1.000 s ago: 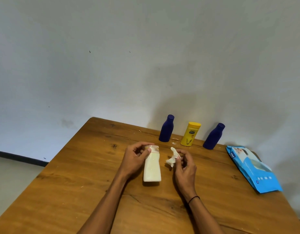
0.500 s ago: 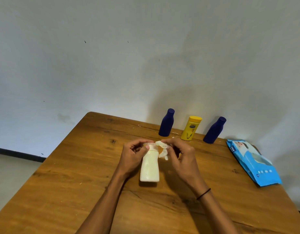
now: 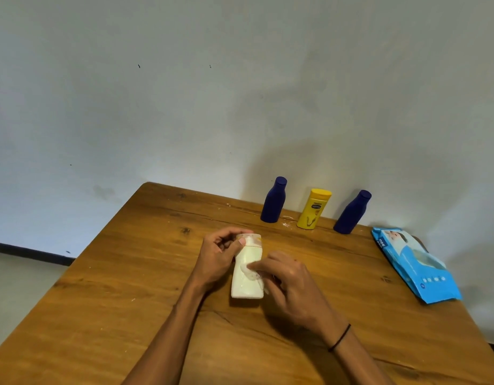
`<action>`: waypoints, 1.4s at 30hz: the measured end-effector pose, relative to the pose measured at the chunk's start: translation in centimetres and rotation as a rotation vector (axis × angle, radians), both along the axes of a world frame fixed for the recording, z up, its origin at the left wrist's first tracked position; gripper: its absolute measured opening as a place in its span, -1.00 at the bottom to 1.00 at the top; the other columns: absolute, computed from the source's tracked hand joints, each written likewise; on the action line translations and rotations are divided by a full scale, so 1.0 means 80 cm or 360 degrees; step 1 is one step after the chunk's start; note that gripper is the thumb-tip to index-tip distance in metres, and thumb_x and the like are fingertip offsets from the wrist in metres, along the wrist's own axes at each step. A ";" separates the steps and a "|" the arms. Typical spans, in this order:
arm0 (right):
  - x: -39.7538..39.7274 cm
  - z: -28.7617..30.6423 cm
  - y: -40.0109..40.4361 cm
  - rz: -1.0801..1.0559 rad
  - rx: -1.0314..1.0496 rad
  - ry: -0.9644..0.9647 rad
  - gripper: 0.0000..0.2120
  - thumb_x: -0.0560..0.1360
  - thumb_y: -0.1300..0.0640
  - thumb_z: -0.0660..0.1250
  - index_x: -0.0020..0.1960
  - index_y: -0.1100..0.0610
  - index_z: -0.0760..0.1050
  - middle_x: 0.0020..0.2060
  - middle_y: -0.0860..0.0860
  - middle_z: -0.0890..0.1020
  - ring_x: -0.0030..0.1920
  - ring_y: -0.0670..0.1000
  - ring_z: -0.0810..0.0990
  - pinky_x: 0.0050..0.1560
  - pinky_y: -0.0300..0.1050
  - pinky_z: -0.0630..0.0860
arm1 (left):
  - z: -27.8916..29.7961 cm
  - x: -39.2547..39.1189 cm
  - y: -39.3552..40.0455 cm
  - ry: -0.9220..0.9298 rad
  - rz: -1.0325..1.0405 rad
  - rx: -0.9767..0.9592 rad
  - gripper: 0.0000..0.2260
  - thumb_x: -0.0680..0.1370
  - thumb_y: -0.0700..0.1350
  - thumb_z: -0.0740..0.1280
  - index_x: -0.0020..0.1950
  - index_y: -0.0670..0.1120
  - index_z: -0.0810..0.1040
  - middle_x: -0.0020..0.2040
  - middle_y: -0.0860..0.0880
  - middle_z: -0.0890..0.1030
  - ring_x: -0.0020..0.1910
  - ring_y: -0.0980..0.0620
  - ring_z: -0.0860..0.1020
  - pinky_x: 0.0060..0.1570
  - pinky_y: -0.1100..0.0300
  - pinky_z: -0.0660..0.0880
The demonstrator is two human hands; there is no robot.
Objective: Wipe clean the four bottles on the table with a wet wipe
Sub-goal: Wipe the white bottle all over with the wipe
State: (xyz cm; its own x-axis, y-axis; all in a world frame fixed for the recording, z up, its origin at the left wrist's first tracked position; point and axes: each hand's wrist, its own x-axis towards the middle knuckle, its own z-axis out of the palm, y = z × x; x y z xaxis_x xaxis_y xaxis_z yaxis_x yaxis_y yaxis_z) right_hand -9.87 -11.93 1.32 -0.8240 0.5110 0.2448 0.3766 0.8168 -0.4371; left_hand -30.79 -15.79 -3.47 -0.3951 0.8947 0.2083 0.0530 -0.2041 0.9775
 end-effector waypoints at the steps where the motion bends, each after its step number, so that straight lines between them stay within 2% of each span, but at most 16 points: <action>1: 0.006 -0.003 -0.004 0.0036 -0.0004 -0.0010 -0.68 0.66 0.07 0.20 0.36 -0.02 0.56 0.15 -0.15 0.55 0.11 -0.33 0.37 0.09 -0.38 0.35 | 0.000 0.000 0.000 -0.0011 0.0008 -0.0009 -0.82 0.64 -0.25 0.37 0.16 -0.05 0.67 0.11 0.06 0.72 0.07 0.03 0.69 -0.05 0.08 0.67; 6: 0.022 -0.012 -0.013 0.0084 0.0021 -0.0031 -0.64 0.63 -0.01 0.12 0.33 -0.05 0.56 0.04 -0.23 0.47 0.07 -0.25 0.44 0.01 -0.30 0.43 | 0.003 0.000 -0.002 0.0058 -0.0005 -0.0010 -0.84 0.63 -0.24 0.39 0.15 -0.02 0.66 0.08 0.13 0.71 0.05 0.11 0.68 -0.08 0.18 0.64; 10: 0.013 -0.013 -0.003 -0.0067 0.0069 0.0025 -0.59 0.64 -0.05 0.09 0.36 0.01 0.55 0.12 -0.11 0.55 0.07 -0.21 0.45 0.00 -0.31 0.43 | 0.000 0.004 -0.002 0.0132 -0.0035 -0.0019 -0.84 0.62 -0.23 0.42 0.15 -0.02 0.68 0.08 0.10 0.71 0.07 0.05 0.68 -0.03 0.18 0.65; 15: -0.009 0.001 0.005 -0.0261 0.0059 0.0140 -0.67 0.65 -0.05 0.24 0.36 0.01 0.52 0.18 -0.05 0.57 0.12 -0.15 0.51 0.13 -0.16 0.56 | -0.003 0.009 -0.003 0.0175 -0.0104 -0.0001 -0.82 0.61 -0.22 0.43 0.20 -0.09 0.68 0.10 0.00 0.72 0.11 0.00 0.69 0.04 0.15 0.65; 18: -0.012 0.000 -0.001 -0.0080 0.0108 0.0086 -0.69 0.65 -0.06 0.19 0.30 0.01 0.52 0.18 -0.03 0.58 0.14 -0.13 0.52 0.09 -0.18 0.55 | -0.003 0.005 -0.003 0.0165 -0.0091 0.0004 -0.82 0.61 -0.23 0.44 0.19 -0.09 0.69 0.11 0.00 0.72 0.11 -0.02 0.69 0.07 0.12 0.65; 21: -0.003 -0.003 -0.012 0.0150 0.0166 -0.0072 -0.68 0.67 -0.06 0.10 0.25 0.01 0.55 0.09 -0.07 0.56 0.04 -0.15 0.46 -0.03 -0.24 0.47 | -0.004 0.004 -0.002 0.0191 -0.0076 -0.0016 -0.82 0.60 -0.26 0.44 0.16 -0.07 0.71 0.09 0.01 0.73 0.08 -0.05 0.69 0.03 0.08 0.67; 23: 0.007 -0.003 -0.020 0.0221 0.0146 -0.0171 -0.62 0.67 -0.10 0.03 0.26 -0.01 0.55 0.08 -0.10 0.54 0.01 -0.19 0.40 -0.04 -0.27 0.40 | -0.004 0.005 -0.002 0.0204 -0.0072 -0.0037 -0.84 0.61 -0.24 0.44 0.16 -0.07 0.70 0.08 0.03 0.73 0.06 -0.02 0.68 0.00 0.08 0.67; 27: 0.028 -0.004 -0.020 0.0237 0.0121 -0.0255 -0.59 0.67 -0.16 0.01 0.30 -0.06 0.54 0.12 -0.12 0.54 0.06 -0.18 0.43 0.04 -0.19 0.49 | -0.001 0.006 -0.003 0.0177 -0.0079 -0.0061 -0.85 0.62 -0.23 0.42 0.17 -0.08 0.67 0.09 0.02 0.71 0.01 0.11 0.67 -0.12 0.21 0.61; 30: 0.036 -0.006 -0.014 0.0145 0.0122 -0.0187 -0.61 0.66 -0.13 0.06 0.29 -0.03 0.55 0.12 -0.09 0.57 0.07 -0.18 0.46 0.00 -0.20 0.52 | 0.001 0.006 -0.005 0.0161 -0.0109 -0.0057 -0.85 0.62 -0.23 0.41 0.18 -0.11 0.65 0.08 0.00 0.70 -0.03 0.14 0.67 -0.18 0.24 0.60; 33: 0.030 -0.008 -0.006 -0.0012 0.0177 -0.0091 -0.68 0.65 -0.06 0.16 0.30 -0.01 0.55 0.16 -0.08 0.58 0.11 -0.20 0.45 0.02 -0.26 0.49 | -0.001 0.009 -0.005 0.0164 -0.0144 -0.0075 -0.86 0.62 -0.22 0.42 0.16 -0.09 0.66 0.09 0.03 0.70 0.02 0.08 0.68 -0.12 0.18 0.64; 37: 0.006 -0.001 0.003 -0.0134 0.0230 0.0056 -0.70 0.61 -0.05 0.27 0.28 0.02 0.54 0.16 -0.01 0.60 0.11 -0.10 0.52 0.04 -0.13 0.59 | -0.001 0.016 -0.005 0.0143 -0.0206 -0.0063 -0.87 0.62 -0.22 0.42 0.16 -0.12 0.66 0.07 0.00 0.71 0.00 -0.01 0.69 -0.13 0.17 0.64; 39: -0.004 0.004 0.002 -0.0112 0.0229 0.0074 -0.71 0.60 -0.05 0.28 0.27 0.01 0.54 0.17 -0.01 0.59 0.12 -0.08 0.53 0.05 -0.13 0.57 | -0.001 0.015 -0.005 0.0106 -0.0205 -0.0031 -0.86 0.62 -0.23 0.43 0.17 -0.15 0.66 0.07 -0.04 0.71 0.01 -0.03 0.70 -0.10 0.14 0.65; 42: -0.008 0.007 -0.008 0.0097 0.0218 -0.0042 -0.72 0.63 -0.05 0.17 0.23 0.01 0.54 0.16 -0.04 0.57 0.12 -0.10 0.49 0.04 -0.15 0.54 | -0.003 0.011 -0.004 0.0051 -0.0187 -0.0034 -0.85 0.62 -0.25 0.42 0.17 -0.11 0.68 0.08 -0.06 0.72 0.06 -0.09 0.69 0.01 0.01 0.68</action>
